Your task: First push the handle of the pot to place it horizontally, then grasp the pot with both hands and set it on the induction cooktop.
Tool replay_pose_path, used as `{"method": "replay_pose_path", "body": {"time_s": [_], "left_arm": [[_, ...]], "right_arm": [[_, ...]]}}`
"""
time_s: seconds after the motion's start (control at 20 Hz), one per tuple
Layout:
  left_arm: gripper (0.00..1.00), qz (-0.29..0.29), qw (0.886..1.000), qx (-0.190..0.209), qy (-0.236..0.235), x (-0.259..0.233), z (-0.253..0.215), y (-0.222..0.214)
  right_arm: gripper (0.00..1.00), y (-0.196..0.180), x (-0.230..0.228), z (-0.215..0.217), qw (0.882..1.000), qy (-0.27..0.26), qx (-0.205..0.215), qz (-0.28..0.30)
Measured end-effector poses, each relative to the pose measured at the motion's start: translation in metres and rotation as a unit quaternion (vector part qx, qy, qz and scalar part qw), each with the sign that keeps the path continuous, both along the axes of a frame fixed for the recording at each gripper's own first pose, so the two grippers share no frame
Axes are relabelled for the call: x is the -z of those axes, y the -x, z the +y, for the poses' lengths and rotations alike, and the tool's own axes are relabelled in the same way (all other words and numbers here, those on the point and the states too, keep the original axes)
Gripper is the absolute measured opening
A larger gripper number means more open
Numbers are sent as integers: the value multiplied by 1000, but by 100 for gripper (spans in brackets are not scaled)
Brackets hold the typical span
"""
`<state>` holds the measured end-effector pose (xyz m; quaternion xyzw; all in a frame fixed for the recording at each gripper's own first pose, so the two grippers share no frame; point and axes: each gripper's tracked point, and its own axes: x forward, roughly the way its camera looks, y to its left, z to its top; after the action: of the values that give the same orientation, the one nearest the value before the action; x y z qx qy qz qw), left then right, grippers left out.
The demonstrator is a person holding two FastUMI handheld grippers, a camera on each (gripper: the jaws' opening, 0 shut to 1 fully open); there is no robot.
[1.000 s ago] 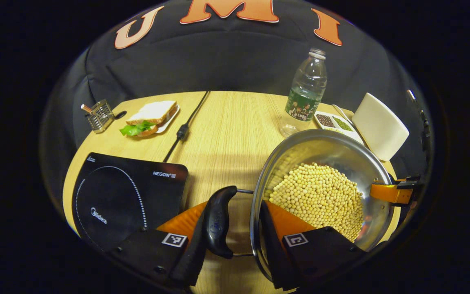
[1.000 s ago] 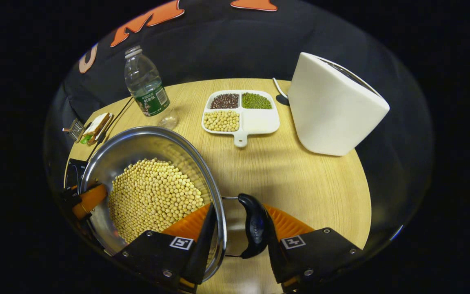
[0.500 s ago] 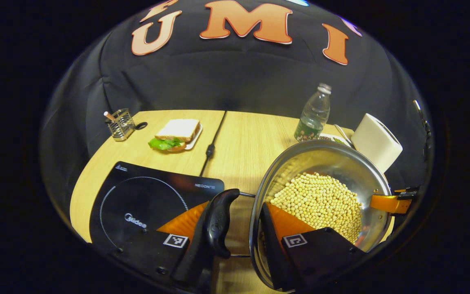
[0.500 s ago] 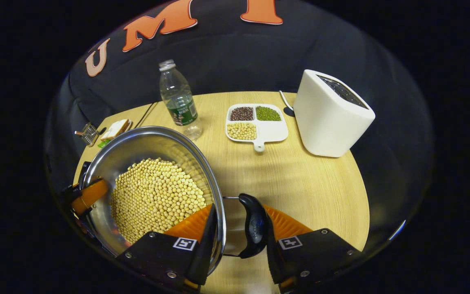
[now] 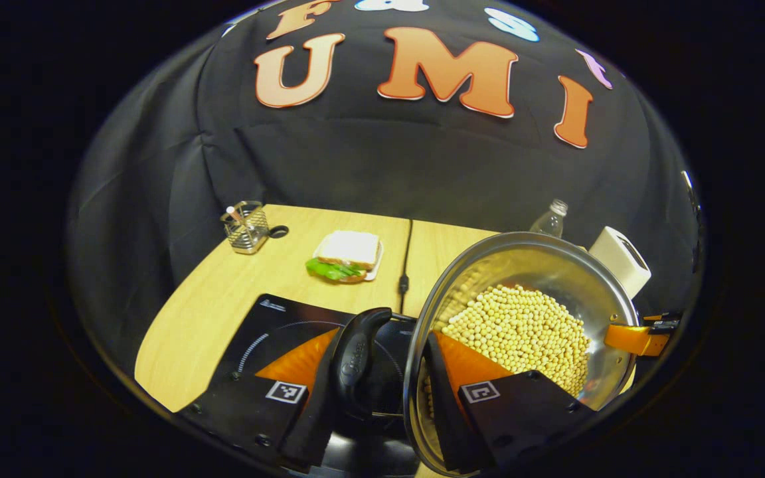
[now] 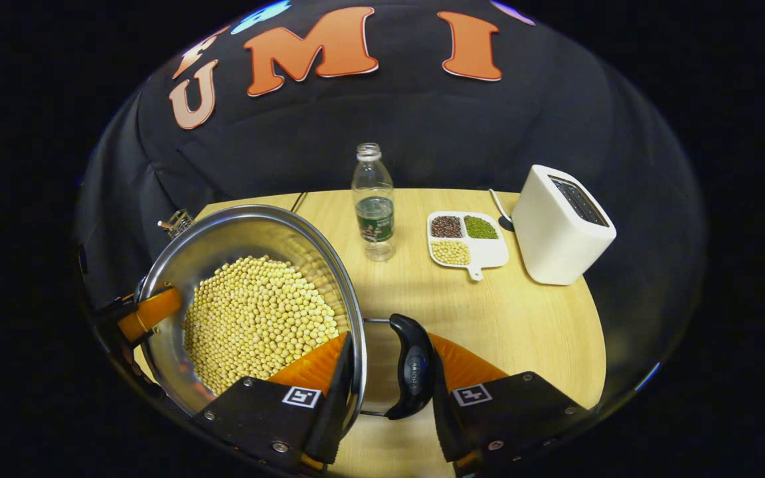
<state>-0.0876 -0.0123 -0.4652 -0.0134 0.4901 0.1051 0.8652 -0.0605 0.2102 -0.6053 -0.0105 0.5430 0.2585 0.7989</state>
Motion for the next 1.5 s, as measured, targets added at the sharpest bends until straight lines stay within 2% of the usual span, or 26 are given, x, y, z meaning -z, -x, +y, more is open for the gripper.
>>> {"method": "replay_pose_path", "body": {"time_s": [0.35, 0.4, 0.55, 0.65, 0.7, 0.75, 0.8, 0.9, 0.95, 1.2, 1.5], "left_arm": [[70, -7, 999, -29, -22, -28, 89, 8], [70, -6, 999, -34, -24, -29, 102, 9], [70, -4, 998, -46, -30, -33, 135, 16], [69, -3, 998, -54, -34, -38, 155, 22], [70, -2, 998, -56, -36, -37, 164, 23], [70, -2, 998, -59, -38, -37, 174, 24], [70, -1, 997, -60, -40, -37, 182, 25], [70, 2, 997, -62, -41, -34, 198, 29], [70, 4, 997, -63, -40, -32, 204, 32], [70, 19, 997, -66, -29, -7, 226, 41], [70, 48, 997, -58, -8, 30, 228, 52]], "right_arm": [[58, -14, 7, 2, 999, -21, -29, -6], [53, -11, 7, -4, 999, -23, -34, -5], [58, -19, 7, -4, 998, -29, -47, -3], [58, -24, 4, -5, 998, -33, -54, -1], [53, -28, 4, -5, 998, -34, -57, 0], [58, -30, 3, -7, 998, -35, -59, 1], [58, -32, 3, -8, 997, -36, -62, 2], [53, -32, 5, -6, 997, -34, -66, 7], [58, -33, 4, -8, 997, -33, -68, 8], [58, -30, 1, -5, 997, -15, -72, 16], [58, -32, -11, -10, 997, 17, -71, 32]]}}
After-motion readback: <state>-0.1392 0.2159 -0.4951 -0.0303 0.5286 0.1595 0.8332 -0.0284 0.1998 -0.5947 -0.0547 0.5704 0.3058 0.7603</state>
